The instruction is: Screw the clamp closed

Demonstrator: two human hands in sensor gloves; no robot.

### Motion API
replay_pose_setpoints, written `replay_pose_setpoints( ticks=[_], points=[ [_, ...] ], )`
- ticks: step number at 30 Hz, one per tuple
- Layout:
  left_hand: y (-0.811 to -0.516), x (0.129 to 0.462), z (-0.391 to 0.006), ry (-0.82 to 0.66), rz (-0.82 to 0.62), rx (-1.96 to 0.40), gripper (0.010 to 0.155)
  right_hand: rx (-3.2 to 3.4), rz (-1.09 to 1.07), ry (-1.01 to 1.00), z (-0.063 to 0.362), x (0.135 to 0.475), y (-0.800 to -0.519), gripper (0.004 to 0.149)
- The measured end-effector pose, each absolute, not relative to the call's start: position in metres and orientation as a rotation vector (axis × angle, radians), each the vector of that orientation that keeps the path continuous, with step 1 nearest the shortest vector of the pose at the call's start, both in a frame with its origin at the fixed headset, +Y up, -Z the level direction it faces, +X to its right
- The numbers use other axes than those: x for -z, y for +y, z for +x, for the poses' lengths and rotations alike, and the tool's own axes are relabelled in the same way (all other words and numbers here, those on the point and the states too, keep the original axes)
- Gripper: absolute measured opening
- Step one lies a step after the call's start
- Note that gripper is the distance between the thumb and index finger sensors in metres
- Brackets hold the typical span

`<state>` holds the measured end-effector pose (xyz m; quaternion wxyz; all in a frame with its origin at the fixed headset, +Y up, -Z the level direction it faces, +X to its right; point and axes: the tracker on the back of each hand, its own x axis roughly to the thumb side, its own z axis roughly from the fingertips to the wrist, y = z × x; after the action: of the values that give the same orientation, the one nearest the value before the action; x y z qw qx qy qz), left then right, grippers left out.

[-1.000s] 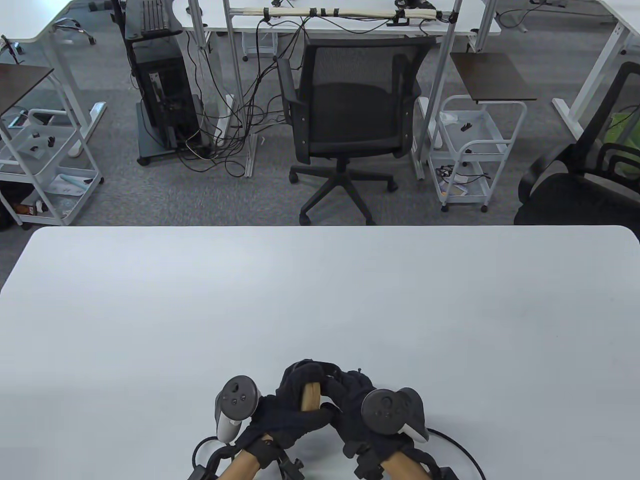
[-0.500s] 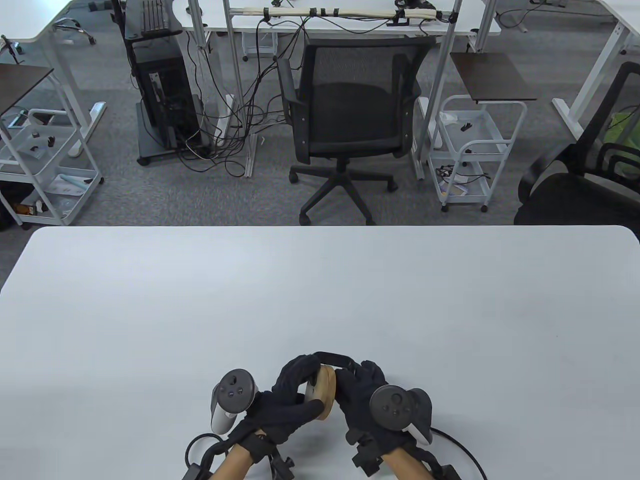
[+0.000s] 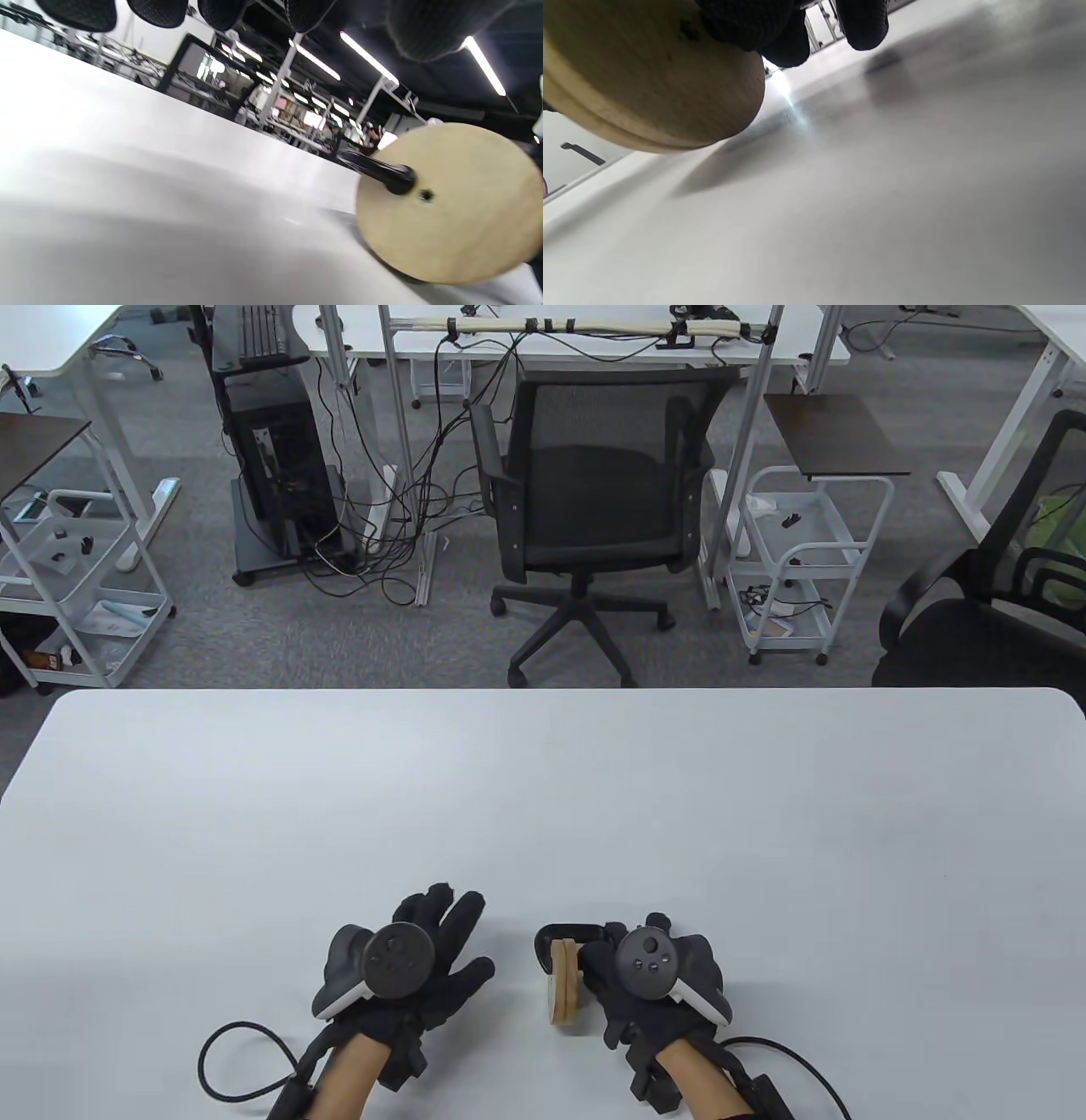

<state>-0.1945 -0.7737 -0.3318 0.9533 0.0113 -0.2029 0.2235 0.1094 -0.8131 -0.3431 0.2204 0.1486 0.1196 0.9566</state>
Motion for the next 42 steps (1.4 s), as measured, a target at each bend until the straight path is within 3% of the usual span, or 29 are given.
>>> replay_pose_setpoints(
  ticks=[2,7,15,21,27,36,42],
  points=[
    [-0.782,0.335,-0.209,-0.386,-0.014,-0.461,0.079,-2.656,0.396,0.375,0.107,0.347,-0.815,0.043],
    [-0.778,0.337,-0.229,-0.280,0.019,-0.192,0.079,-2.665,0.373,0.443,0.104,0.352,-0.820,0.043],
    [-0.777,0.337,-0.232,-0.274,0.010,-0.264,0.078,-2.670,0.334,0.470,0.108,0.358,-0.822,0.047],
    [-0.778,0.337,-0.231,-0.274,-0.002,-0.281,0.077,-2.623,0.356,0.377,0.116,0.355,-0.817,0.057],
    [-0.772,0.334,-0.240,-0.254,0.042,-0.332,0.078,-2.568,0.382,0.114,0.132,0.348,-0.804,0.063],
    [-0.771,0.340,-0.243,-0.277,0.030,-0.323,0.081,-2.511,0.286,-0.180,0.189,0.345,-0.765,0.075],
    [-0.777,0.345,-0.241,-0.284,-0.019,-0.287,0.083,-2.578,0.327,-0.080,0.192,0.337,-0.753,0.083]
  ],
)
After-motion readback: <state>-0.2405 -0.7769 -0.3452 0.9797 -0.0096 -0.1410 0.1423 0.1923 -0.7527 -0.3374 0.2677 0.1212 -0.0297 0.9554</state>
